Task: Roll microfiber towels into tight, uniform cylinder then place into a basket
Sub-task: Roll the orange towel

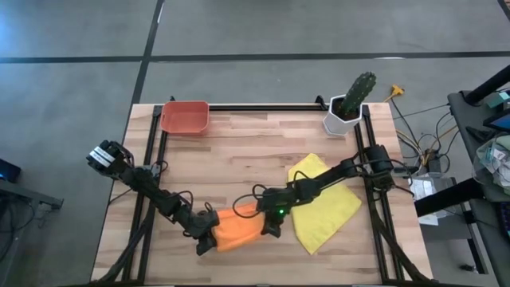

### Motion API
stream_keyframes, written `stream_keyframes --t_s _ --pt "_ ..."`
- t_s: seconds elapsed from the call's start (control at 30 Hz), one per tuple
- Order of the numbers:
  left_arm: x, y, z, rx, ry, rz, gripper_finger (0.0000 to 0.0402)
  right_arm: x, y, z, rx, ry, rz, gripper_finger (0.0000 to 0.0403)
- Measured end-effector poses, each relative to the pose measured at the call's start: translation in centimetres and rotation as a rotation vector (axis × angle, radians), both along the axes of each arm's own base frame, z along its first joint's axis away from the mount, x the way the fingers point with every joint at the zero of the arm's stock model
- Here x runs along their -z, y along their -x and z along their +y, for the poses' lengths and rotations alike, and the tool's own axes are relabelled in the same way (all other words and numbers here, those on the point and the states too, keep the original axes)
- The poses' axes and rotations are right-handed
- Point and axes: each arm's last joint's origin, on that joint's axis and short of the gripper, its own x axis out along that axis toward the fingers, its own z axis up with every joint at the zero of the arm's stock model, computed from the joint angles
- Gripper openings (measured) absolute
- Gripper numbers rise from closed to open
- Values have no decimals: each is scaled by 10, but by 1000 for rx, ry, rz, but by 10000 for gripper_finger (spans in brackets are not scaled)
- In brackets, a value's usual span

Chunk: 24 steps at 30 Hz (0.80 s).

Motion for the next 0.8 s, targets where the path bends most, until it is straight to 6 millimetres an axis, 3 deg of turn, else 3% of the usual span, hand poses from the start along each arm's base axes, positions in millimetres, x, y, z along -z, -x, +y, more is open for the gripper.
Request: stream_keyframes --t_s 0.17,0.37,0.6,0.8 --pt "-12 0 -2 12 31 7 38 5 -18 5 -3 -10 131 12" --pt "-45 13 1 50 48 -38 38 4 -28 4 -11 -6 211 12" --pt "-96 29 6 80 43 -329 38 -12 -30 -10 12 -69 211 12" --pt "-108 32 11 125 -57 -470 38 -32 -31 -22 42 -110 186 12"
